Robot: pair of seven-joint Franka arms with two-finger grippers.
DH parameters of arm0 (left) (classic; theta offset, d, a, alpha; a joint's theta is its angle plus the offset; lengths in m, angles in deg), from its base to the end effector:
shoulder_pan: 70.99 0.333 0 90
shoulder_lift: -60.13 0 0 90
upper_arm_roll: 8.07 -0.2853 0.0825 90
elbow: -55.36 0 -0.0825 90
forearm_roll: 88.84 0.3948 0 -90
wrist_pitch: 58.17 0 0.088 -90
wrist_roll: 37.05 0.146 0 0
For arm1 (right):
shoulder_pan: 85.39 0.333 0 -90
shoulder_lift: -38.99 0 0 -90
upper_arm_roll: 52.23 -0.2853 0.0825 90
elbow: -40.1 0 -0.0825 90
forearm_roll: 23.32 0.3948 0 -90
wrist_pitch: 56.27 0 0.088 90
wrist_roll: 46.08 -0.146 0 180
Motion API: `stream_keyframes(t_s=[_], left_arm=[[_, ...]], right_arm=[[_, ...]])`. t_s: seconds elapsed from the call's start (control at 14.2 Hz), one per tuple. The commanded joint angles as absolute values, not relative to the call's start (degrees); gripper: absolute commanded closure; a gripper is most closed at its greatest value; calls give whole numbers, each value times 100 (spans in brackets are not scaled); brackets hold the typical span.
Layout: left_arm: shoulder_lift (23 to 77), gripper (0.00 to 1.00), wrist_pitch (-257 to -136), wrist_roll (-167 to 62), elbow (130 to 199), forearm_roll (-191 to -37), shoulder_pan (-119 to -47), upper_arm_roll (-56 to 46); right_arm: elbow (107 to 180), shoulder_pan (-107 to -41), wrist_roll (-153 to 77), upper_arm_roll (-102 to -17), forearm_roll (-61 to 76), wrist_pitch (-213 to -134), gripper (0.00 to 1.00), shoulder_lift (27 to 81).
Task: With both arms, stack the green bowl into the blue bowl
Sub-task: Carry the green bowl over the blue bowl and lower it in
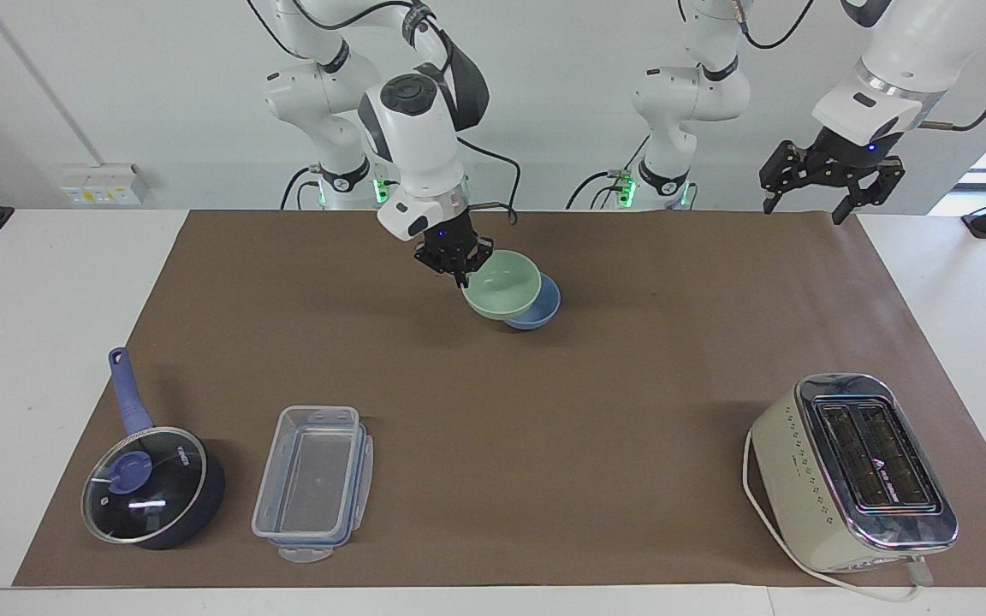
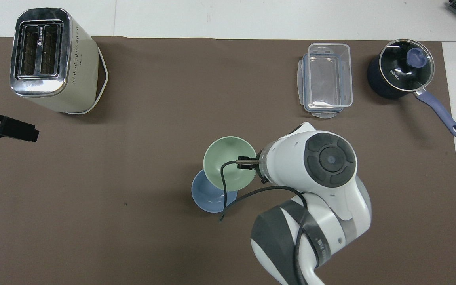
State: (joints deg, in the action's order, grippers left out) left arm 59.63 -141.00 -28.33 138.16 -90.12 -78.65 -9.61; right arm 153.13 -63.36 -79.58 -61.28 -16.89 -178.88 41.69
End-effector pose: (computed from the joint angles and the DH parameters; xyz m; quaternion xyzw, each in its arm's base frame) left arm 0.5507 -0.0626 0.5989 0.9914 -0.1305 -0.0038 0.0111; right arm 0.5032 0.3126 0.3835 -0.9956 0.0487 -0.0227 0.0766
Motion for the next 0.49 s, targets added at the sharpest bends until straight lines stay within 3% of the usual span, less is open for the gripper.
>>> stream_keyframes(t_s=[0.0, 0.42], left_arm=[[6084, 0, -14184, -2791, 13974, -8972, -7785, -912], [6084, 0, -14193, -2791, 13974, -8972, -7819, -912]], right_arm=[[15339, -5974, -8317, -6093, -1752, -18203, 100, 4444], [15707, -5903, -8335, -6102, -1752, -18572, 100, 4515]])
